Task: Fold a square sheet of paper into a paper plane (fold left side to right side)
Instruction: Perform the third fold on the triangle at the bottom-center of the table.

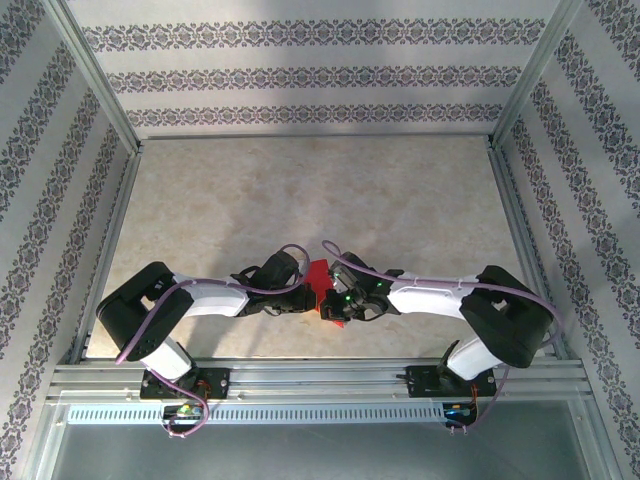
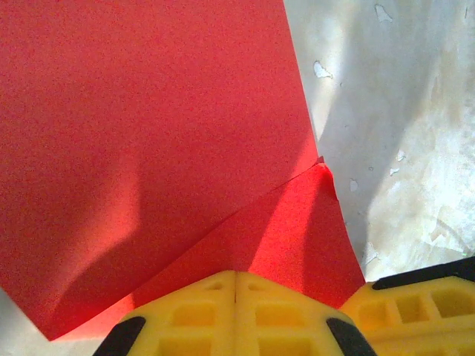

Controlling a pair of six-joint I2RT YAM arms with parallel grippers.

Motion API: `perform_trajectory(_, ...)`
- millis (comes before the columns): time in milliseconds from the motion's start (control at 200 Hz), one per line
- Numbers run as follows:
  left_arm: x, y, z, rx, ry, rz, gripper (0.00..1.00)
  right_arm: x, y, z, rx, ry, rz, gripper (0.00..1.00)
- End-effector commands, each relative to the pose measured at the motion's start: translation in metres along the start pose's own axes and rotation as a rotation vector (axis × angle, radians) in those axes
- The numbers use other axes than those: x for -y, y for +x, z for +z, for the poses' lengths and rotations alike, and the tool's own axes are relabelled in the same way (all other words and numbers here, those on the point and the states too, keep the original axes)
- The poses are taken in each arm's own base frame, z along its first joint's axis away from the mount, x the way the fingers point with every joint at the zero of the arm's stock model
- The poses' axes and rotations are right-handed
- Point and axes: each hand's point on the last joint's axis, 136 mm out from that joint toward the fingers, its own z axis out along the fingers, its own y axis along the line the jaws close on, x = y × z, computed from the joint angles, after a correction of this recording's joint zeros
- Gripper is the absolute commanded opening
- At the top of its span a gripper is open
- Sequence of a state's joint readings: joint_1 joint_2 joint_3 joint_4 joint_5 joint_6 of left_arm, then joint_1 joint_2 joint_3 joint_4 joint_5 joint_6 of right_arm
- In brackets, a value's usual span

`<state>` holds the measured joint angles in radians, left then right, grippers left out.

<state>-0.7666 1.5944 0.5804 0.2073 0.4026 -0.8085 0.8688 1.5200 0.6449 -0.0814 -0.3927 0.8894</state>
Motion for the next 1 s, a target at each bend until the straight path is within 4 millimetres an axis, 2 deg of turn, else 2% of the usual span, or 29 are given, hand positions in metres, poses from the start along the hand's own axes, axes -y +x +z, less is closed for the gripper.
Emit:
perform_trajectory(0, -0.035, 0.023, 0.004, -0.063, -0.144, -0.038, 0.01, -0.001, -0.001, 0.005, 0.004, -0.002, 0.000, 0.00)
perform_trajectory(415, -0.042, 0.026, 0.005, -0.078, -0.172, -0.036, 0.01, 0.026, 0.004, 0.011, -0.005, 0.086, 0.066, 0.00)
perform_trajectory(994, -0.052, 0.031, 0.008, -0.109, -0.221, -0.024, 0.00, 0.064, 0.030, -0.010, -0.032, 0.181, 0.154, 0.00)
